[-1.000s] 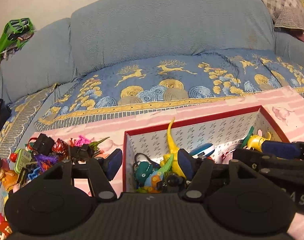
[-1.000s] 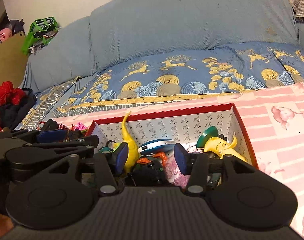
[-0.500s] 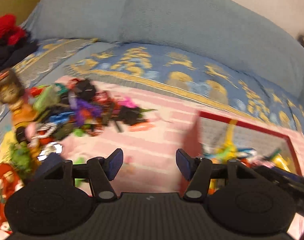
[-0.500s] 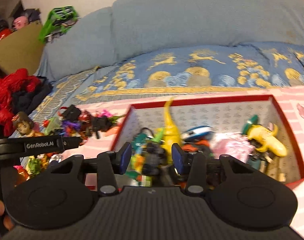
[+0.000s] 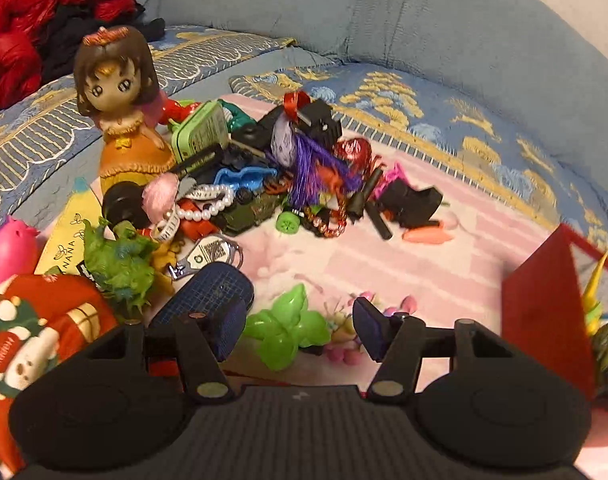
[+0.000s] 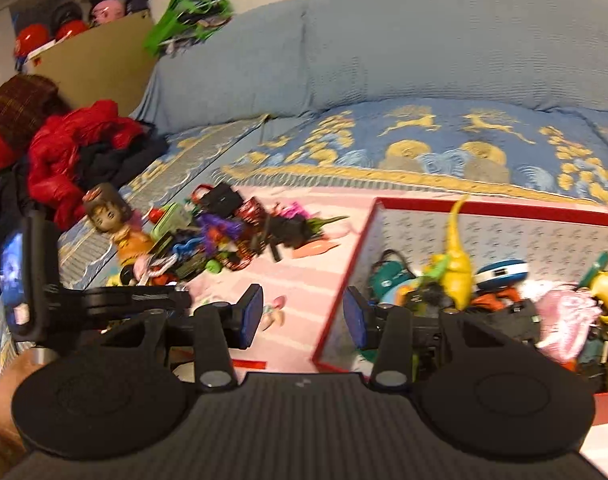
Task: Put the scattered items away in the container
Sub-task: 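Grasp the green leaf-shaped toy with the left gripper while the right grasps the pastel bead bracelet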
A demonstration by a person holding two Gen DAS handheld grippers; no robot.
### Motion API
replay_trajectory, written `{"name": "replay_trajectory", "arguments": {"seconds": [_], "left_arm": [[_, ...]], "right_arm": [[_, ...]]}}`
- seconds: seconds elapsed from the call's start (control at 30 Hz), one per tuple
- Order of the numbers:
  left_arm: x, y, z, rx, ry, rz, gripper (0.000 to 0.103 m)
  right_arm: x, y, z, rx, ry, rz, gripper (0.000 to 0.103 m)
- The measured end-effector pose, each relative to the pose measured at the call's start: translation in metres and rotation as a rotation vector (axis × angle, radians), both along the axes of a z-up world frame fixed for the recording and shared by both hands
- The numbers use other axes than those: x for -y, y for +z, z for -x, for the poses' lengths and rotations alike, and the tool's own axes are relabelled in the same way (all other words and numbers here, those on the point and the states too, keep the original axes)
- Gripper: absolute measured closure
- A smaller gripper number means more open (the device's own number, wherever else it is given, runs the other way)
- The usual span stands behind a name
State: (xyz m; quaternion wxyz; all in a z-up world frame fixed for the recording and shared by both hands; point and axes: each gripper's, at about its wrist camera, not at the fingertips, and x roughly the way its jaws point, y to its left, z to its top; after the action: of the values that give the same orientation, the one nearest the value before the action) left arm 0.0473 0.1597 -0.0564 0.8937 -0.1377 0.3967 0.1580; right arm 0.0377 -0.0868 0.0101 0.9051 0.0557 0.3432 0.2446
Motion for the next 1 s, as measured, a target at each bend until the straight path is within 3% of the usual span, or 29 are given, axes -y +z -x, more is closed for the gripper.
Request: {"name": "replay_trajectory", "arguments": {"seconds": [0.17, 0.27, 0.33, 0.5, 0.7, 0.8, 1.0], "left_arm": [[0.001, -0.018, -0.004, 0.0, -0.052, -0.02, 0.041], [-0.004, -0.03, -0.008, -0.017, -0.059, -0.008, 0.046], [-0.007, -0.037, -0.011, -0.029, -0.07, 0.013, 0.056], [-0.012, -0.042, -0.015, -0.018, -0.084, 0.053, 0.059], [-0.027, -0.034, -0.013, 0.039, -0.048, 0.161, 0.062], [-0.036, -0.024, -0.009, 0.108, -0.028, 0.21, 0.062], [-0.046, -0.007, -0.005, 0.2, -0.005, 0.216, 0.062]], "right_arm": [[-0.022, -0.008, 0.002, -0.006, 0.043, 0.038, 0.059], [-0.034, -0.016, 0.0, -0.02, 0.059, 0.057, 0.059], [-0.041, -0.021, 0.0, -0.026, 0.067, 0.071, 0.059], [-0.057, -0.032, -0.005, -0.046, 0.088, 0.094, 0.059], [-0.078, -0.047, -0.014, -0.053, 0.091, 0.113, 0.059], [-0.089, -0.052, -0.021, -0.049, 0.093, 0.125, 0.059], [-0.113, -0.067, -0.031, -0.064, 0.12, 0.132, 0.059]]}}
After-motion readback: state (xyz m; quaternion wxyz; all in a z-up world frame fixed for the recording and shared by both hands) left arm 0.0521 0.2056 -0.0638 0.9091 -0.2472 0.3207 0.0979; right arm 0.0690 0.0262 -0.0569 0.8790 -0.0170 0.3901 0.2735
